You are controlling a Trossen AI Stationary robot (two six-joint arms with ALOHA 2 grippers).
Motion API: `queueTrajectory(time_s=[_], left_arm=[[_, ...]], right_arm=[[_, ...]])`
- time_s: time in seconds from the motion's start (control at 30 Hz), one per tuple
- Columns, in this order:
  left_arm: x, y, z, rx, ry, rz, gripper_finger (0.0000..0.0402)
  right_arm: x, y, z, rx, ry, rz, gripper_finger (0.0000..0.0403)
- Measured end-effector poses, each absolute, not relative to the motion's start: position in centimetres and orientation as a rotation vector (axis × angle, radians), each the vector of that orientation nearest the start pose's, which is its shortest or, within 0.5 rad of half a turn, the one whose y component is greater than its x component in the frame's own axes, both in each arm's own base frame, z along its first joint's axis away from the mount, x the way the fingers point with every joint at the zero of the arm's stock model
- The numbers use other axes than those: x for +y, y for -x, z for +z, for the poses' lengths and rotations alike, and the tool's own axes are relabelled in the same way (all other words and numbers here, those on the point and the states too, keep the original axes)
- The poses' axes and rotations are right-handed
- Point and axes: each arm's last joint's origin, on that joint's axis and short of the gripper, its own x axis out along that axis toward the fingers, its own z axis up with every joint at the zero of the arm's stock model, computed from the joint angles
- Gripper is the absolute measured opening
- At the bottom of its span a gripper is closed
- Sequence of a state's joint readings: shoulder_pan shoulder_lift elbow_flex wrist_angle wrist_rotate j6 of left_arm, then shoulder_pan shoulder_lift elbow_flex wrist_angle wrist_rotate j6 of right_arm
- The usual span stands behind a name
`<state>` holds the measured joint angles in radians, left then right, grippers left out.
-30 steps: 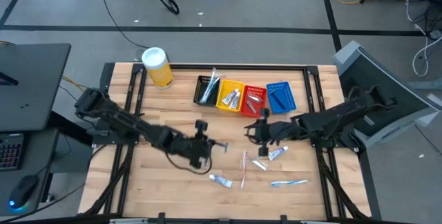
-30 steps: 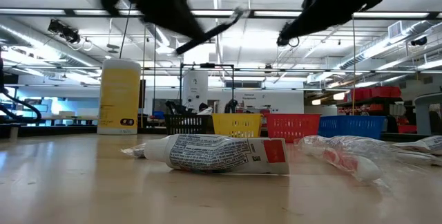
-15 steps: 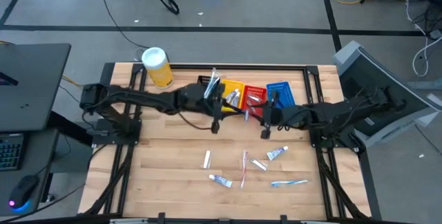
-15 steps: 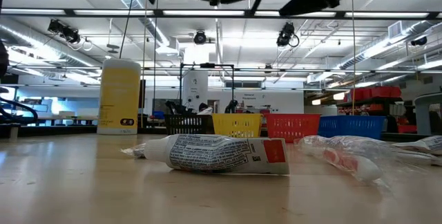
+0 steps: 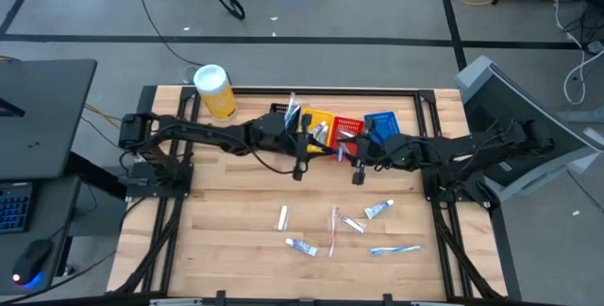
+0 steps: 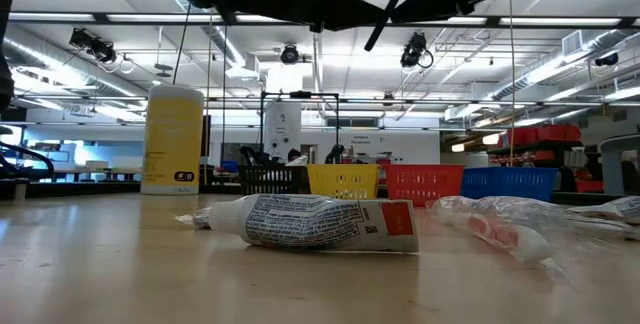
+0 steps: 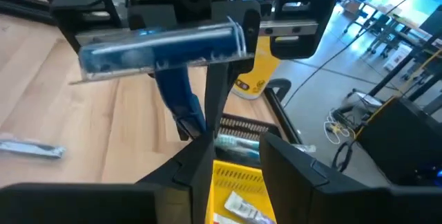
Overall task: Pick & Place Travel size toiletries
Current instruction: Put the blue razor into the blue bin
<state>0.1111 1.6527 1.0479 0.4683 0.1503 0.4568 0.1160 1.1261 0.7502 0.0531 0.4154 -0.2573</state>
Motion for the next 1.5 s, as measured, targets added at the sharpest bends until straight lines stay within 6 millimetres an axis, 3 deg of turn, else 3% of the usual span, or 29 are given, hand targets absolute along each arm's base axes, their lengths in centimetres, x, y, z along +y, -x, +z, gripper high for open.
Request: queueTrajectory(time_s=[0.3, 0.87, 1.23, 1.5], left_arm=[[3.8, -37.1, 26.5, 0.107, -0.446, -0.074, 0.0044], [3.9, -37.1, 26.5, 0.113, -0.458, -0.070, 0.0047], [3.9, -37.1, 26.5, 0.113, -0.441, -0.074, 0.0047], [3.9, -37.1, 26.5, 0.117, -0.426, -0.072, 0.0059]], right_arm=[[1.8, -24.3, 27.2, 0.413, 0.374, -0.216, 0.0131], [2.1, -24.8, 28.6, 0.247, 0.264, -0.148, 0.0130], [2.1, -24.8, 28.5, 0.249, 0.266, -0.138, 0.0058], [2.1, -24.8, 28.4, 0.258, 0.267, -0.149, 0.0052]])
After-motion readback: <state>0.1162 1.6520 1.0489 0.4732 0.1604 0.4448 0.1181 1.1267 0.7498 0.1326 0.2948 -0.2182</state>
